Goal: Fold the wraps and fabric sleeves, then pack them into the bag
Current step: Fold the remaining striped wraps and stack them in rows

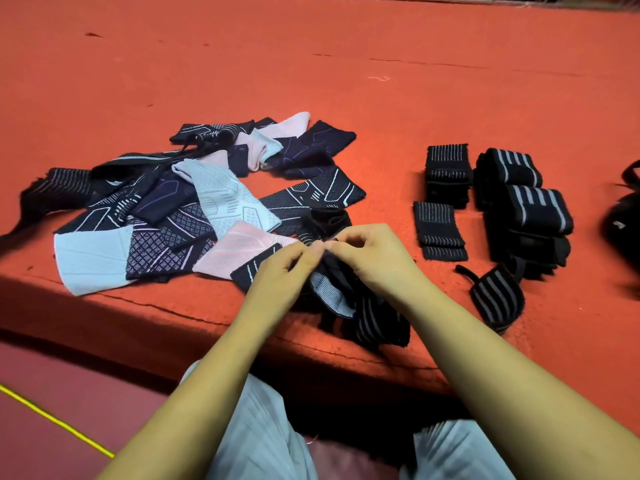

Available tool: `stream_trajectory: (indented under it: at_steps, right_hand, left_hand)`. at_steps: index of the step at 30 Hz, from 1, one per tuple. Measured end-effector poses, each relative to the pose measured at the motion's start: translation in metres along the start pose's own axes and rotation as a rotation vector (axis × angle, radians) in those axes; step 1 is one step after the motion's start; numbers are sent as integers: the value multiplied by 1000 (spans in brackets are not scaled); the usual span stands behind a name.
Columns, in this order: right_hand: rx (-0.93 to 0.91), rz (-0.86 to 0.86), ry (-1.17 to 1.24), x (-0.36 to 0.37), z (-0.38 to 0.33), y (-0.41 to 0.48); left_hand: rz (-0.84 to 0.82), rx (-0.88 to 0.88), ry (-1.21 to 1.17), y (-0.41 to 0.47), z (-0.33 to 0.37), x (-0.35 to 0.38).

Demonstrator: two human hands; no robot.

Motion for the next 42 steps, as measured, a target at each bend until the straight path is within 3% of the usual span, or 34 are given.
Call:
stream_trajectory:
  at_steps: [5,11,16,19,25,30,37,42]
  right_hand:
    - [128,137,111,2,15,-6]
    - [194,323,84,4,29,-2]
    - [126,440,-132,-19,32,18]
    - [56,397,-212,-25,18,37]
    - [243,571,-181,-65,37,57]
    - [169,546,-301,-90,20,71]
    - [284,625,-310,-101,16,63]
    - [424,808,-270,-159,29,37]
  left_hand:
    - [48,147,122,-3,2,-1]
    - [96,371,220,-10,20,0]
    - [78,475,293,-13,37,-1]
    - [134,452,245,-8,46,-12]
    - [149,520,280,-10,64,-21]
    - [187,446,243,-7,59,-31]
    - [158,481,243,-14,76,-29]
    - [257,369,-85,-27,60,-93]
Point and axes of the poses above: each hand's wrist, its own y-axis towards the middle knuckle, its own x-axis out of the palm, z = x × y, the point moved 5 cm from there along y, towards the middle knuckle, and after that the axes turned 15 degrees about -x, right-handed, at the moved point
